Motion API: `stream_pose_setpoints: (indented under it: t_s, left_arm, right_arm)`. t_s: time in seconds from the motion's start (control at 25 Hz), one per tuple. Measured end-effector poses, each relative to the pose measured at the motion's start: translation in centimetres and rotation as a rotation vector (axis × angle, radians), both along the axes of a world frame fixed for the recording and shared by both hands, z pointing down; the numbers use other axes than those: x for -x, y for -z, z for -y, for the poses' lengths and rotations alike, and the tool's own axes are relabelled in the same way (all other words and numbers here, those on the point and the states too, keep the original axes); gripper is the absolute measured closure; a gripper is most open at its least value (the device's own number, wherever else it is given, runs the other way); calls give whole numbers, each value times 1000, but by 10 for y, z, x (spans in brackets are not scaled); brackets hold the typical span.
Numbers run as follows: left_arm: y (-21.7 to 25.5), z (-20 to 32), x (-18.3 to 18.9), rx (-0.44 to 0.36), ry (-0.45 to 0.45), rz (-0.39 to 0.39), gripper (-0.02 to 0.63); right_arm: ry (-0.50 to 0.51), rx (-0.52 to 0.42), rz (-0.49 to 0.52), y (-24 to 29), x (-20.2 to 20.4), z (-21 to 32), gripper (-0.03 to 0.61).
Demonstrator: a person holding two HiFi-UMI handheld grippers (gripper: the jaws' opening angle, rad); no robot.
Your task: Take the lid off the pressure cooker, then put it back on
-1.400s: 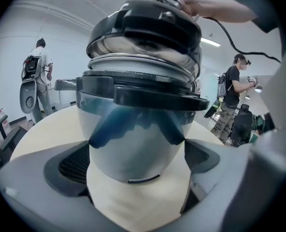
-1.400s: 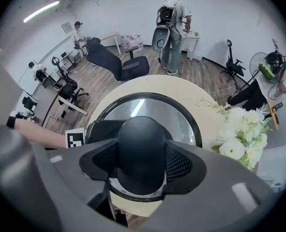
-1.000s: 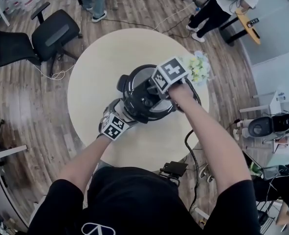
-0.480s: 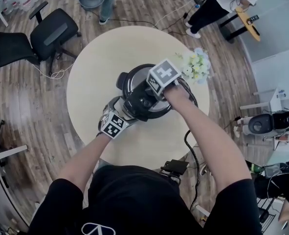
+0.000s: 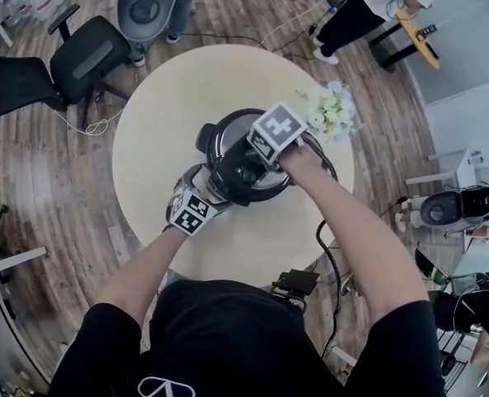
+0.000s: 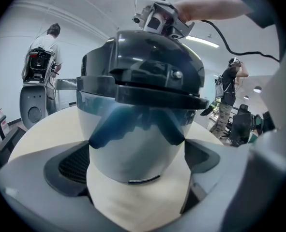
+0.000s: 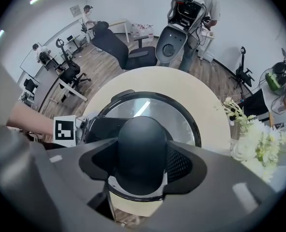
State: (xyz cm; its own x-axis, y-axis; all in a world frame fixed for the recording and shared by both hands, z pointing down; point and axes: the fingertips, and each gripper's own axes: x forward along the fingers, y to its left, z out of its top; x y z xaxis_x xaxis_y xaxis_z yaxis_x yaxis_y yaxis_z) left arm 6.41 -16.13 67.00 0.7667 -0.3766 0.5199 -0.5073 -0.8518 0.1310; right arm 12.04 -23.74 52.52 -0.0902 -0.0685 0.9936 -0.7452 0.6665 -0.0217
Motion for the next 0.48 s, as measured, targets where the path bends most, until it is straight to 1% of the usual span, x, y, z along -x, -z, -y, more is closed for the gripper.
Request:
stream_pose_setpoints:
  t_s: [0.2,0.48]
  left_arm:
    - [0,0,0,-3,0,-4,25]
    - [-1,0,0,-2,1,-5,25]
  right_arm:
    - [31,2,2,0,2,-1,288]
    - [120,6,-5,-1,4,-6,287]
